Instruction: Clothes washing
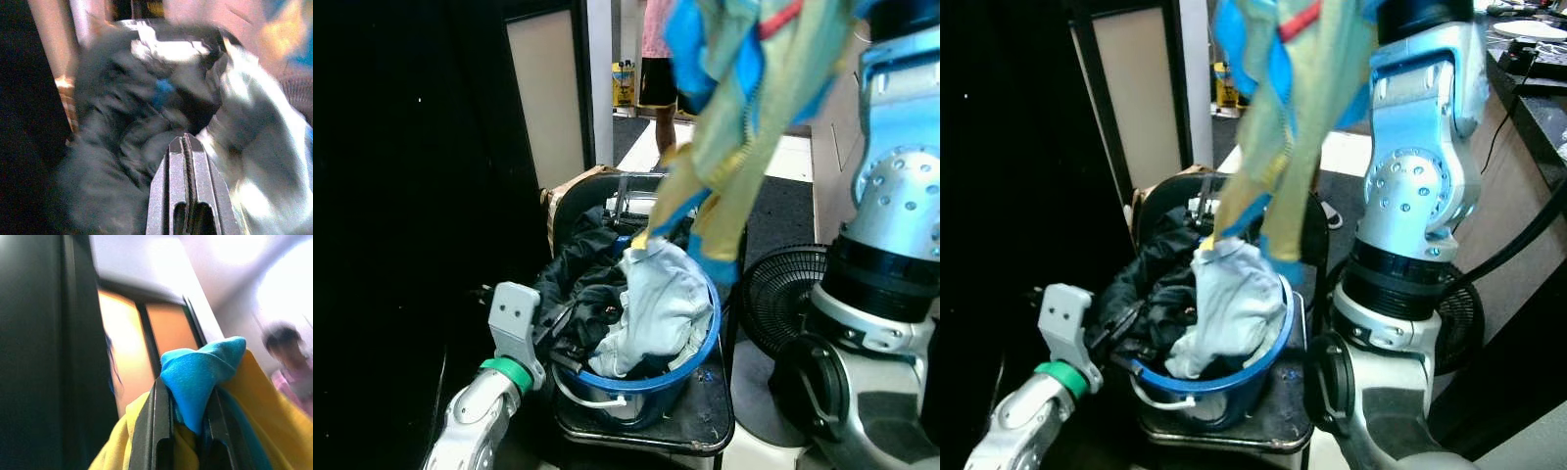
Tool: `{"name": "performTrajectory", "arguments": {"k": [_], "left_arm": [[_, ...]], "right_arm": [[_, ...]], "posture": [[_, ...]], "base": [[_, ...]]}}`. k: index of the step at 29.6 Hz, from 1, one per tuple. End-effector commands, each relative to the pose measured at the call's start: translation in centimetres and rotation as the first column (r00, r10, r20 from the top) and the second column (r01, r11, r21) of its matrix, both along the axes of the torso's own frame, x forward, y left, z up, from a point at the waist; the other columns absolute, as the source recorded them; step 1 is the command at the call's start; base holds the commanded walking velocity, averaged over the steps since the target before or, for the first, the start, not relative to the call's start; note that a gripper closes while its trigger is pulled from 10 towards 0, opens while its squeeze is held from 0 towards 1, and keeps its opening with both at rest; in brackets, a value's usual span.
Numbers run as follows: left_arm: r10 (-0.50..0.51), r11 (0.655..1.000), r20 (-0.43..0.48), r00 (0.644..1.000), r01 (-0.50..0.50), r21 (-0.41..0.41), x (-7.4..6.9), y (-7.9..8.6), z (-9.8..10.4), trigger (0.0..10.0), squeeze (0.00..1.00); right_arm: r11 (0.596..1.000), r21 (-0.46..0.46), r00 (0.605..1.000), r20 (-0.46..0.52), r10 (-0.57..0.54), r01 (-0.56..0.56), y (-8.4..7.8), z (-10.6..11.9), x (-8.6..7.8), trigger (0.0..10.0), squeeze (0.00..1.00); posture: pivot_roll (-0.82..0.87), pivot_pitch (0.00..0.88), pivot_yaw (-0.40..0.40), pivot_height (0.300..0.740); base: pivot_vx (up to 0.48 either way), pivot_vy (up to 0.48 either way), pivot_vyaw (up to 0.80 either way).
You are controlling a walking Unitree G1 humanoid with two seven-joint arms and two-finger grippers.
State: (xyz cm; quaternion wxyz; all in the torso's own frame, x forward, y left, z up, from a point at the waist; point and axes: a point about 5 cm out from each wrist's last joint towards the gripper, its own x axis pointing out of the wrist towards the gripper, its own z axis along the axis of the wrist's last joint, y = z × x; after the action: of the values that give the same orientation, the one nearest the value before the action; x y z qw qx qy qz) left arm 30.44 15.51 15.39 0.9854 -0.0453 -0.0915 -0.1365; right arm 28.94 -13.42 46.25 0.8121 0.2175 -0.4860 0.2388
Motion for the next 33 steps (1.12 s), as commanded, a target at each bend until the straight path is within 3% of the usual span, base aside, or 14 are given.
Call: {"name": "performTrajectory", "arguments": {"k": [1,2,3,5,6,11,12,15,17,19,22,24,28,33], "left_arm": [[0.106,0.992,0.015,0.994,-0.104,-0.07,0.2,1.5,0.2,10.0,0.0],[0.166,0.978,0.042,0.985,-0.159,-0.135,0.4,2.3,1.0,10.0,0.0],[0.268,0.94,0.075,0.96,-0.244,-0.237,0.6,3.2,2.3,10.0,0.0],[0.291,0.933,0.08,0.953,-0.264,-0.247,0.6,3.4,2.5,10.0,0.0],[0.3,0.93,0.081,0.95,-0.273,-0.244,0.6,3.5,2.6,10.0,0.0],[0.289,0.948,0.023,0.957,-0.282,-0.149,0.7,3.8,2.8,10.0,0.0],[0.262,0.956,0.006,0.965,-0.259,-0.137,0.8,3.6,2.6,10.0,0.0],[0.236,0.966,0.002,0.972,-0.234,-0.114,0.8,3.3,2.5,10.0,0.0],[0.201,0.975,-0.005,0.98,-0.201,-0.096,0.7,2.9,2.4,10.0,0.0],[0.195,0.976,-0.007,0.981,-0.195,-0.098,0.7,2.8,2.4,10.0,0.0],[0.148,0.988,0.037,0.988,-0.149,0.037,-0.3,2.8,2.3,10.0,0.0],[0.136,0.987,0.044,0.99,-0.14,0.082,-0.6,2.9,2.1,10.0,0.0],[0.133,0.985,0.047,0.99,-0.137,0.106,-1.0,3.1,2.0,10.0,0.0],[0.252,0.968,0.051,0.966,-0.252,0.006,-2.7,6.7,2.5,10.0,0.0]], "right_arm": [[0.996,-0.078,0.994,-0.098,-0.039,0.031,1.3,-2.3,1.4,0.0,0.0],[0.992,-0.119,0.982,-0.179,-0.066,0.045,1.8,-4.7,2.3,1.6,0.0],[0.986,-0.16,0.954,-0.286,-0.089,0.044,2.5,-7.8,3.3,4.8,0.0],[0.985,-0.168,0.946,-0.31,-0.091,0.039,2.7,-8.5,3.5,4.8,0.0],[0.985,-0.17,0.943,-0.319,-0.09,0.036,2.7,-8.7,3.5,10.0,0.0],[0.986,-0.168,0.888,-0.451,-0.09,0.014,3.3,-12.3,4.7,10.0,0.0],[0.978,-0.211,0.855,-0.507,-0.107,-0.003,3.6,-14.2,5.2,10.0,0.0],[0.96,-0.28,0.828,-0.537,-0.163,0.007,3.8,-16.1,5.5,10.0,0.0],[0.923,-0.384,0.783,-0.577,-0.233,-0.008,4.2,-19.1,5.4,10.0,0.0],[0.911,-0.411,0.77,-0.588,-0.246,-0.022,4.3,-20.0,5.3,10.0,0.0],[0.842,-0.537,0.724,-0.6,-0.34,-0.049,4.1,-24.0,5.0,10.0,0.0],[0.819,-0.572,0.712,-0.595,-0.372,-0.051,3.8,-25.2,4.8,10.0,0.0],[0.809,-0.585,0.7,-0.6,-0.389,-0.052,3.5,-26.0,4.6,10.0,0.0],[0.823,-0.567,0.608,-0.662,-0.438,-0.025,0.6,-29.3,3.3,10.0,0.0]], "posture": [[-0.01,0.027,0.094,0.74],[0.0,0.026,0.09,0.74],[0.0,0.025,0.089,0.74],[0.0,0.025,0.089,0.74],[0.0,0.025,0.089,0.74],[0.0,0.024,0.092,0.74],[0.0,0.02,0.092,0.74],[0.0,0.016,0.092,0.74],[0.0,0.009,0.092,0.74],[0.0,0.009,0.092,0.74],[0.0,0.0,0.093,0.74],[0.0,0.0,0.093,0.74],[0.0,0.0,0.093,0.74],[0.0,0.0,0.092,0.74]], "base": [[0.0,0.0,0.0],[0.0,0.0,0.0],[0.0,0.0,0.0],[0.0,0.0,0.0],[0.0,0.0,0.0],[0.0,0.0,0.0],[0.0,0.0,0.0],[0.0,0.0,0.0],[0.0,0.0,0.0],[0.0,0.0,0.0],[0.0,0.0,0.0],[0.0,0.0,0.0],[0.0,0.0,0.0],[0.0,0.0,0.0]]}}
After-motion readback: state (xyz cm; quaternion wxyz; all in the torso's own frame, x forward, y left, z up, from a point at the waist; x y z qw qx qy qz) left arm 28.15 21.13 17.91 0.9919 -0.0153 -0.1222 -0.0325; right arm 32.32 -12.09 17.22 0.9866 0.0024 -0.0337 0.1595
